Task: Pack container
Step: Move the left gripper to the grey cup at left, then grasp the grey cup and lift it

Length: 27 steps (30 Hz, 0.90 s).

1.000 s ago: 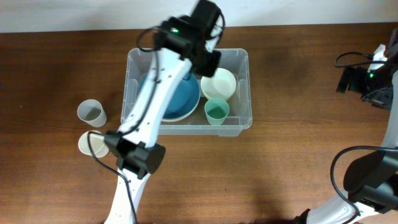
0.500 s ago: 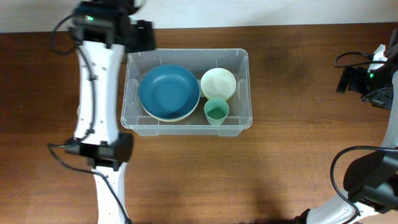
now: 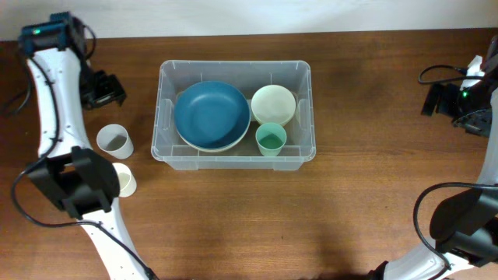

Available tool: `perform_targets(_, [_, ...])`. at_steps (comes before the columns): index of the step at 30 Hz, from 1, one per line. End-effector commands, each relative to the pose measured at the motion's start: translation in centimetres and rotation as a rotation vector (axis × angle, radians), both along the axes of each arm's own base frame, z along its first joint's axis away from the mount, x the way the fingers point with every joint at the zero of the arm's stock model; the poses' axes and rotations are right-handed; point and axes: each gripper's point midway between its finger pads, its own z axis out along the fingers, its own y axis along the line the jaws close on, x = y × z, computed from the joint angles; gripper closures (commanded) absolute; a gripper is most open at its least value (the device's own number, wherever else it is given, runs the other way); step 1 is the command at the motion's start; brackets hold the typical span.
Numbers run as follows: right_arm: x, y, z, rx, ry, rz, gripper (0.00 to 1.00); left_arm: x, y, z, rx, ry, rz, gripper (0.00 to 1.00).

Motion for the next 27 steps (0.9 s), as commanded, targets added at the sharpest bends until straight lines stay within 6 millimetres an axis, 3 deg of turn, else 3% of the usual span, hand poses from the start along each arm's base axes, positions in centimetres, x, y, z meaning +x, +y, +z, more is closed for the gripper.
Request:
perform_targets(1, [-0.1,0.0,-0.2,0.006,0.005,-0.010,0.01,-1.4,1.7,1.2,-0.015,-0.020,0.085,0.06])
perform_targets(7, [-0.1,0.0,-0.2,0.006,0.005,-0.010,0.01,-2.2,2.6,-0.6,-0.025,0.022,0.115,0.06])
perform_targets(12, [-0.1,0.0,-0.2,0.006,0.005,-0.010,0.01,-2.5,2.6,-4.6,-0.038,0.074,0.119,0.06])
perform_targets(16, [-0.1,-0.1,-0.2,0.006,0.005,-0.010,0.01,-2.8,2.6,-6.6,-0.043,0.094,0.122,0.06])
perform_targets(27, [-0.1,0.0,-0.2,0.006,0.005,-0.010,0.01,-2.6,3.5,-7.7,-0.040,0.080,0.138,0.07])
